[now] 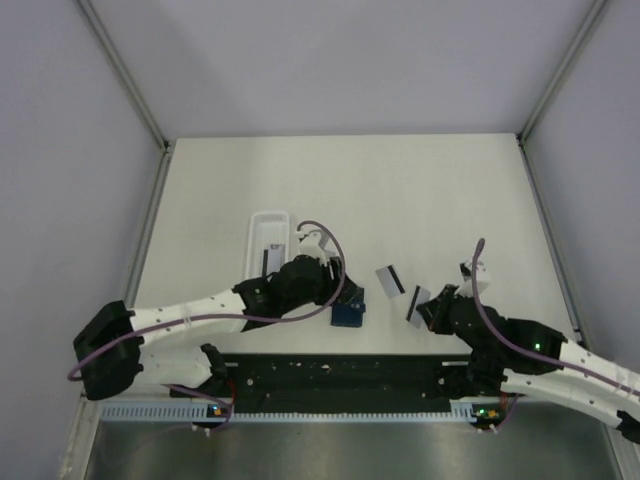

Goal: Put the credit cards into the card holder
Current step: Move the card holder to the center of the board, then open the card holder at the center of the board.

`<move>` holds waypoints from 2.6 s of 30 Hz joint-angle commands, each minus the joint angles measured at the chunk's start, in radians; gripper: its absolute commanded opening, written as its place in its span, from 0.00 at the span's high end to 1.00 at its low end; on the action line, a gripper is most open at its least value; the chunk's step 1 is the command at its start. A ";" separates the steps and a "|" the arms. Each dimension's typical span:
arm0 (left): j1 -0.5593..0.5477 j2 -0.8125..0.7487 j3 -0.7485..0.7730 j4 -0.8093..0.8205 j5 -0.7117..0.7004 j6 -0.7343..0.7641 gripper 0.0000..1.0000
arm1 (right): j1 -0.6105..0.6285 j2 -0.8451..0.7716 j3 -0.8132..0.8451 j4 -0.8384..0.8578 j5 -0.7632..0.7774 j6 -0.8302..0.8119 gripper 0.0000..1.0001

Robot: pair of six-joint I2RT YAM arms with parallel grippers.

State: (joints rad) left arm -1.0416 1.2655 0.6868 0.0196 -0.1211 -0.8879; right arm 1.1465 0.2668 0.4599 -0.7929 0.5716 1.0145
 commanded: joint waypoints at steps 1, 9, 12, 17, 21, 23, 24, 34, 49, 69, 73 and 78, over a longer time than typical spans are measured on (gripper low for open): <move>0.003 -0.138 -0.088 -0.090 -0.136 0.010 0.45 | -0.014 0.141 0.081 0.076 0.001 -0.048 1.00; 0.005 -0.204 -0.223 -0.049 -0.135 -0.025 0.54 | -0.014 0.495 0.200 0.312 -0.111 -0.100 1.00; 0.003 -0.192 -0.248 0.006 -0.127 -0.026 0.57 | -0.016 0.609 0.223 0.400 -0.131 -0.093 1.00; 0.003 -0.164 -0.270 0.062 -0.115 -0.022 0.61 | -0.022 0.779 0.276 0.460 -0.153 -0.088 1.00; 0.002 -0.143 -0.282 0.112 -0.095 -0.011 0.62 | -0.054 0.859 0.292 0.515 -0.208 -0.096 1.00; 0.002 -0.129 -0.277 0.126 -0.091 0.001 0.61 | -0.077 0.888 0.293 0.535 -0.234 -0.096 1.00; 0.002 -0.120 -0.271 0.126 -0.089 0.007 0.62 | -0.088 0.905 0.295 0.549 -0.248 -0.097 1.00; -0.003 0.000 -0.210 0.141 -0.074 0.053 0.64 | -0.131 1.051 0.338 0.566 -0.305 -0.128 1.00; -0.020 0.047 -0.179 0.255 -0.029 0.093 0.93 | -0.134 1.066 0.350 0.488 -0.250 -0.131 1.00; -0.020 0.210 -0.207 0.372 0.005 0.053 0.99 | -0.134 1.003 0.373 0.291 -0.148 -0.140 1.00; -0.020 0.204 -0.202 0.359 0.001 0.053 1.00 | -0.134 0.962 0.336 0.271 -0.133 -0.128 1.00; -0.021 0.184 -0.205 0.350 -0.005 0.055 1.00 | -0.148 0.927 0.286 0.299 -0.180 -0.129 1.00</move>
State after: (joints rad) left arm -1.0592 1.4673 0.4805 0.3637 -0.1200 -0.8356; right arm 1.0218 1.2316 0.7826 -0.5022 0.4000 0.8856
